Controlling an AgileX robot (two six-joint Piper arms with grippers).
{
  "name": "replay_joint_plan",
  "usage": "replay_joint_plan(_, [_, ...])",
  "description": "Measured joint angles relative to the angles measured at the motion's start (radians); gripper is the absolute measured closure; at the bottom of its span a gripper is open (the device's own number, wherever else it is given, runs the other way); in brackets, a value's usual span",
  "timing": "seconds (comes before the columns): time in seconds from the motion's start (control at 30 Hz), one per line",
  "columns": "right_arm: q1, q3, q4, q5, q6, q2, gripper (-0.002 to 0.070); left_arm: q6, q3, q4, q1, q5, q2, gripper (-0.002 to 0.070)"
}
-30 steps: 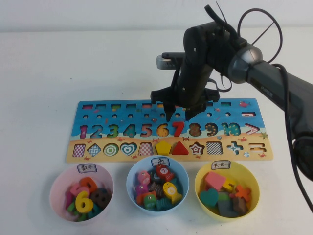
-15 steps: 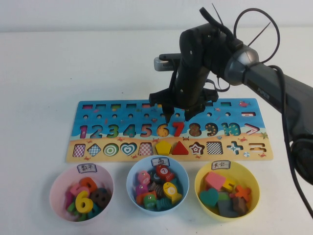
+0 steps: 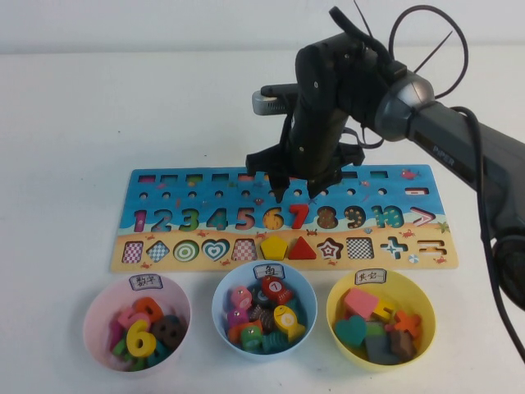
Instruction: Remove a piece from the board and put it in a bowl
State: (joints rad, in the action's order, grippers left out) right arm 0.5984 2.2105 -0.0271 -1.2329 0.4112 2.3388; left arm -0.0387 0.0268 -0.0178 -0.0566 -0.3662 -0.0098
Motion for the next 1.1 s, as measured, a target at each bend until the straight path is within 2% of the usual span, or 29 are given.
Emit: replay_joint_plan(1.1, [-0.020, -0.002, -0.034, 0.000, 0.033, 0.042, 0.0301, 0.000, 0.000, 0.000, 0.000, 0.000, 0.000, 0.0678])
